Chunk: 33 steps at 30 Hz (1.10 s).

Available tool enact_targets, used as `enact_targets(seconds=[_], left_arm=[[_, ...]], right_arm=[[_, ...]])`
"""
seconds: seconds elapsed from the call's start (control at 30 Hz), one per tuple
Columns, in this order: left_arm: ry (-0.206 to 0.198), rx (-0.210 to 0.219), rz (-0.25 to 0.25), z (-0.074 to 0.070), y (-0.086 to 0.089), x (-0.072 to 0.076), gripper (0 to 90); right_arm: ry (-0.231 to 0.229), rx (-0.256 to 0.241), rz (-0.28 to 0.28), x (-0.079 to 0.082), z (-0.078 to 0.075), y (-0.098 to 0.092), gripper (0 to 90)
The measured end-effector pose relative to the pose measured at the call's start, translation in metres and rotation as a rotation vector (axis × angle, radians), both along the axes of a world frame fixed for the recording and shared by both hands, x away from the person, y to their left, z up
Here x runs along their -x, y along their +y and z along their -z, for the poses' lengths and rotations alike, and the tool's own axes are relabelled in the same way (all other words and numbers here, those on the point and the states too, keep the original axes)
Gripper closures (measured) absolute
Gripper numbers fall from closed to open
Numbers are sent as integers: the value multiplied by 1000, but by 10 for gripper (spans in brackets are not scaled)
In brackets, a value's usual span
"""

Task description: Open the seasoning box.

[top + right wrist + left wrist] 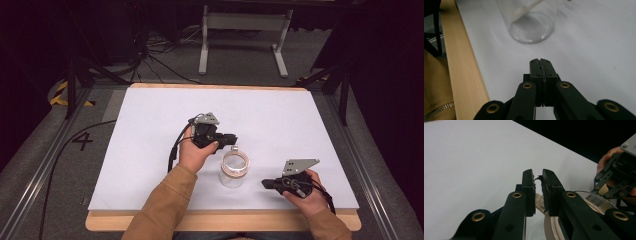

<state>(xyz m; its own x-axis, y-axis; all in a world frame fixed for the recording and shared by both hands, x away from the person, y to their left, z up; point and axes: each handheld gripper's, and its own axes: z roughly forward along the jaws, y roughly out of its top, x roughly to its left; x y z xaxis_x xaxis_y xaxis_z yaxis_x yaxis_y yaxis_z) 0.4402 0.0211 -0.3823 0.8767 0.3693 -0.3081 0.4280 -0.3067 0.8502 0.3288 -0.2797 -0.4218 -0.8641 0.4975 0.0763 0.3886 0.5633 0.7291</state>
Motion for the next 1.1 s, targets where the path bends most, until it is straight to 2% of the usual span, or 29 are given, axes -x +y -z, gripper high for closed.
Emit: enact_targets(seconds=[0.13, 0.33, 0.47, 0.67, 0.97, 1.1], left_arm=[[10, 14, 18, 0, 0, 0, 833], [13, 6, 48, -1, -2, 1, 868], [13, -2, 49, -2, -2, 1, 875], [24, 15, 55, 0, -1, 0, 876], [25, 23, 56, 2, -1, -1, 875], [11, 10, 50, 2, -2, -1, 875]], right_arm=[[-4, -16, -18, 2, -3, 4, 898], [-14, -62, -34, 3, -9, 11, 899], [-24, -107, -32, 2, -17, 16, 899], [-33, -155, -20, -1, -27, 19, 899], [-54, -164, -58, 4, -34, 34, 900], [-54, -171, -79, 4, -36, 42, 900]])
